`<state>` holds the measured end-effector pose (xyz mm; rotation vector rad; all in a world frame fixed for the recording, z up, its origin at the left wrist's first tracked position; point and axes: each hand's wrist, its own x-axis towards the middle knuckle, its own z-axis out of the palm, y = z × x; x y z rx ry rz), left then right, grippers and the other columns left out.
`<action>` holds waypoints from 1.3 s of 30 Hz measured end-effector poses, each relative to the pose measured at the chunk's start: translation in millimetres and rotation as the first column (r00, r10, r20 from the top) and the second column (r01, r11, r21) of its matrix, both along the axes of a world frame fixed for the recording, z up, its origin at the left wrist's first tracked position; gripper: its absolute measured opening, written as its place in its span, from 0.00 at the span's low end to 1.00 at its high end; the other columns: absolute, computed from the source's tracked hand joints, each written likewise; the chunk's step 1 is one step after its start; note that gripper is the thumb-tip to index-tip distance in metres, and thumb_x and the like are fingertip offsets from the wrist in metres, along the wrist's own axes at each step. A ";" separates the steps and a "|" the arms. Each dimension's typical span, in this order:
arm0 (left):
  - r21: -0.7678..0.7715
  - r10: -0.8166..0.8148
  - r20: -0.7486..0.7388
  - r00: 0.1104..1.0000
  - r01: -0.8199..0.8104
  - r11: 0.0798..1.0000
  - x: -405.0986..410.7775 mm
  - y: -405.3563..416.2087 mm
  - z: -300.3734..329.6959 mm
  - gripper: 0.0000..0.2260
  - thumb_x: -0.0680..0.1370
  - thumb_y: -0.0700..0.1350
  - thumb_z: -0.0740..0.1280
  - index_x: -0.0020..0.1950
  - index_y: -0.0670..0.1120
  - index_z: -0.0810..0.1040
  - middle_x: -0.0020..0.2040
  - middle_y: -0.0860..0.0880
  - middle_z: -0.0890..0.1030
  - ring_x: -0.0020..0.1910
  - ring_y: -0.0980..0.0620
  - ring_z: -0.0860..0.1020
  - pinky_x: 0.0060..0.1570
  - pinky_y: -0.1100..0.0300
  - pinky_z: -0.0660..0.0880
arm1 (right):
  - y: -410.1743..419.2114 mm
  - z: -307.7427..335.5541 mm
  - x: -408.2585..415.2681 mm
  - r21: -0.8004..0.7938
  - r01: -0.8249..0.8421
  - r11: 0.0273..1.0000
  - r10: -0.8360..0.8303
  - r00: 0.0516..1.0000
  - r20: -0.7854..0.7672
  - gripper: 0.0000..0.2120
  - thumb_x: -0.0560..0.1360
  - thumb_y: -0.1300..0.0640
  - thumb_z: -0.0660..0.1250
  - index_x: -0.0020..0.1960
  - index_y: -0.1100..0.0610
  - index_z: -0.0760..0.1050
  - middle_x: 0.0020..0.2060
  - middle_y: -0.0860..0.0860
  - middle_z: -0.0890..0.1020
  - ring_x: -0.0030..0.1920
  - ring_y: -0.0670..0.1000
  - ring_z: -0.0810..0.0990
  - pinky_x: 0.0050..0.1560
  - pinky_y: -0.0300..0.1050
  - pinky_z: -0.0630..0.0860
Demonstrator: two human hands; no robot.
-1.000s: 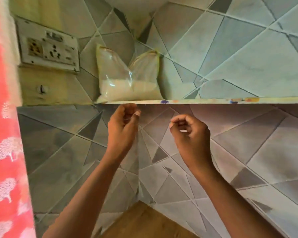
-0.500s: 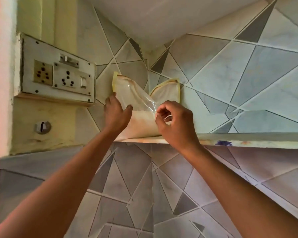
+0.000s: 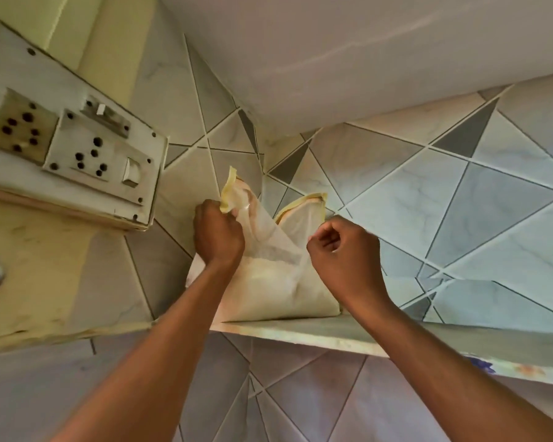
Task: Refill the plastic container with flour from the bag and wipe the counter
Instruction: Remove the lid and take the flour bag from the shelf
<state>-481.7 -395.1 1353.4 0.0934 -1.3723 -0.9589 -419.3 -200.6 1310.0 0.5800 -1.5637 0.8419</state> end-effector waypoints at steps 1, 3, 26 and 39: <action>-0.026 0.048 -0.046 0.998 -0.050 0.998 4.1 5.4 -4.6 0.07 0.80 0.42 0.66 0.55 0.40 0.77 0.54 0.43 0.79 0.53 0.43 0.77 0.46 0.57 0.66 | 0.9 4.5 0.3 -0.018 0.011 1.000 -0.010 0.999 0.052 0.03 0.72 0.57 0.71 0.41 0.56 0.80 0.35 0.47 0.82 0.39 0.46 0.80 0.40 0.41 0.76; -0.056 0.078 -0.150 0.986 -0.087 0.995 14.4 12.4 -12.5 0.05 0.81 0.40 0.64 0.54 0.40 0.75 0.53 0.43 0.77 0.51 0.45 0.74 0.45 0.61 0.61 | 4.2 15.2 0.0 -0.086 0.002 0.996 0.012 0.987 0.159 0.03 0.71 0.57 0.70 0.42 0.57 0.80 0.37 0.49 0.82 0.41 0.48 0.80 0.40 0.41 0.75; -0.140 -0.113 -0.540 0.834 0.044 0.989 132.6 -3.2 -33.8 0.03 0.80 0.35 0.58 0.53 0.39 0.69 0.40 0.53 0.72 0.34 0.64 0.70 0.33 0.72 0.65 | 21.9 56.6 -16.9 -0.553 -0.476 0.684 0.669 0.711 0.216 0.10 0.78 0.63 0.66 0.57 0.58 0.82 0.42 0.50 0.84 0.42 0.50 0.81 0.50 0.58 0.81; 0.000 0.004 -0.569 0.822 -0.005 1.000 247.4 -38.5 -34.7 0.06 0.79 0.32 0.55 0.49 0.42 0.66 0.37 0.57 0.67 0.34 0.63 0.68 0.36 0.73 0.64 | -33.4 74.2 92.6 -0.493 -0.620 0.610 0.724 0.689 0.029 0.06 0.75 0.63 0.67 0.50 0.60 0.81 0.43 0.53 0.83 0.43 0.52 0.80 0.44 0.53 0.82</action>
